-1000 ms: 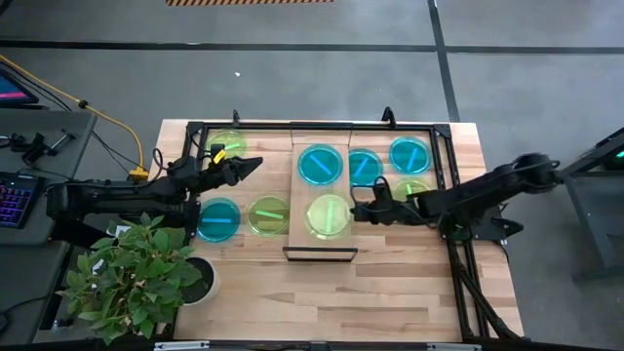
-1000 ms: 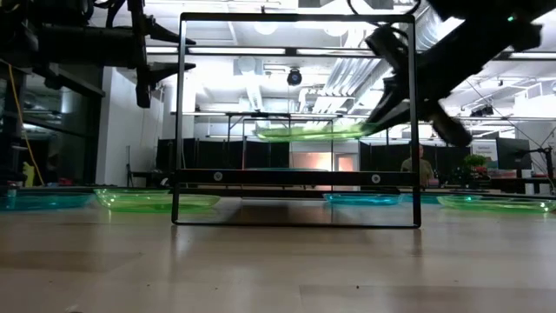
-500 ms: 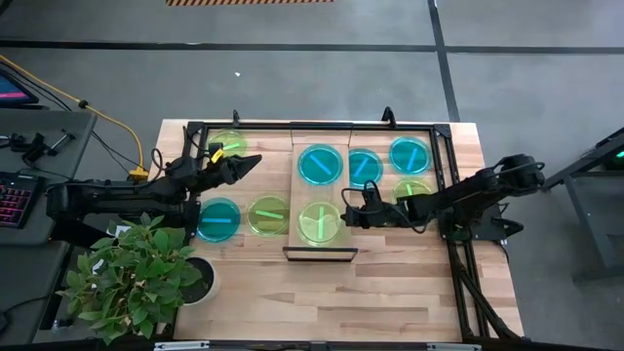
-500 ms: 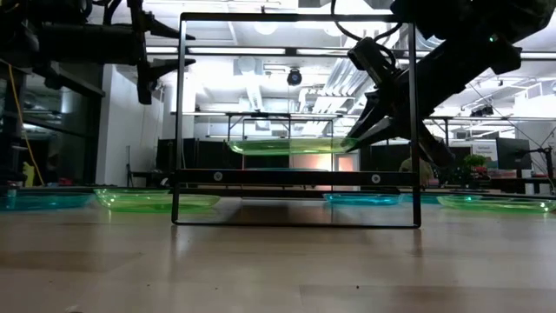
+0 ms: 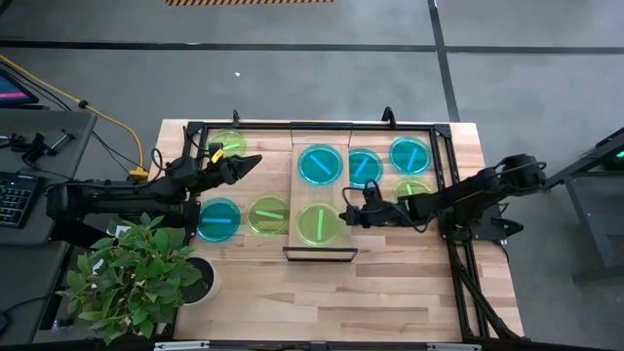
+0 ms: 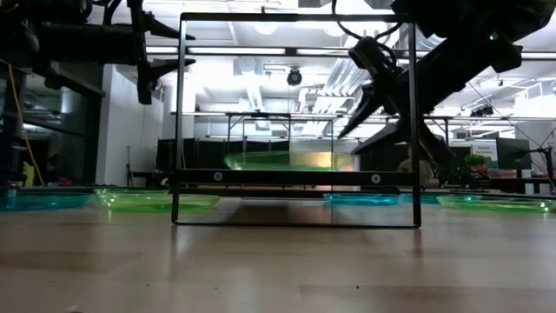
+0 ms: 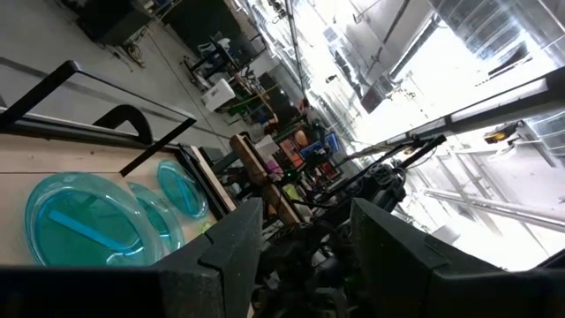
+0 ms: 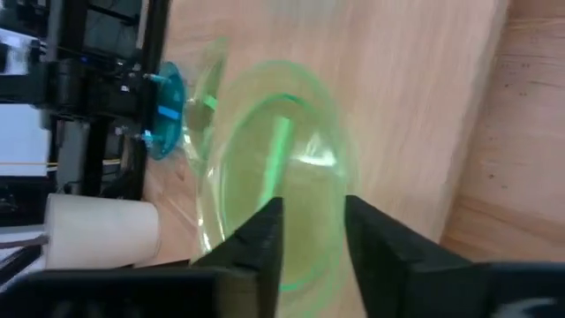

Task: Place and stack plates onto a shelf
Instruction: Put the green plate on the shelf, then stack the blue plate on top of the blue plate on the shelf

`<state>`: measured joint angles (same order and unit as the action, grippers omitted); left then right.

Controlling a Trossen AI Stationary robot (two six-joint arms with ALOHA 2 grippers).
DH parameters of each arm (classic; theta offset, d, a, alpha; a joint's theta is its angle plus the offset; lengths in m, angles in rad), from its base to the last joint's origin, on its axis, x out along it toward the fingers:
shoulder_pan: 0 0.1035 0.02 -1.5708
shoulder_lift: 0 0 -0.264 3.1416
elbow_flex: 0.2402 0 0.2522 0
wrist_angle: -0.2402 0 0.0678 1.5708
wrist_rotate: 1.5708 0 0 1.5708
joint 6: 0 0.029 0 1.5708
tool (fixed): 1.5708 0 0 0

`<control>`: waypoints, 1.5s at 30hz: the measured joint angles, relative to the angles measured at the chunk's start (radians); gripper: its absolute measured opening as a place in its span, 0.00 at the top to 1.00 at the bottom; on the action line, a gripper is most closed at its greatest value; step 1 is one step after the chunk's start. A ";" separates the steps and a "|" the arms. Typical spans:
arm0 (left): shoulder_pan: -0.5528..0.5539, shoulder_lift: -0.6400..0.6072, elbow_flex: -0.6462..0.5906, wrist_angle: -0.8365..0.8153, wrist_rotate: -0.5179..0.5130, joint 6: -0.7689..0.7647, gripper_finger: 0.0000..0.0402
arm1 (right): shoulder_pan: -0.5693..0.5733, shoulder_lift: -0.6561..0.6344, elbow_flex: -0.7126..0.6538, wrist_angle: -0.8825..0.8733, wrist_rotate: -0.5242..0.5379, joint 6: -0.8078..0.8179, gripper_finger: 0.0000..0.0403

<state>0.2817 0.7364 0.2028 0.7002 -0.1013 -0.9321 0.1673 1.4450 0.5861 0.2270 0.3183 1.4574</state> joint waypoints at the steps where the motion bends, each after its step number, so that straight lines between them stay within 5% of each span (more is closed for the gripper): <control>1: 0.000 0.000 0.000 0.000 0.000 0.000 0.59 | -0.004 -0.013 0.000 -0.010 -0.001 0.000 0.69; 10: 0.000 0.000 0.000 -0.004 0.000 0.000 0.59 | -0.090 -0.303 0.000 -0.291 0.056 -0.108 0.60; 19: 0.000 0.000 0.000 -0.007 0.000 0.000 0.59 | -0.137 -0.484 0.000 -0.560 0.161 0.036 0.60; 25: 0.000 0.000 0.000 -0.007 0.000 0.000 0.59 | -0.251 -0.389 0.000 -0.612 0.116 0.239 0.60; 34: 0.000 0.000 0.000 -0.008 0.000 0.000 0.59 | -0.497 -0.156 0.000 -0.594 -0.073 0.112 0.60; 45: 0.000 0.000 0.000 -0.008 0.000 0.026 0.59 | -0.556 -0.006 0.000 -0.479 -0.096 0.178 0.60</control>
<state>0.2815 0.7366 0.2024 0.6920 -0.1009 -0.9065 -0.3889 1.4389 0.5861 -0.2521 0.2221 1.6350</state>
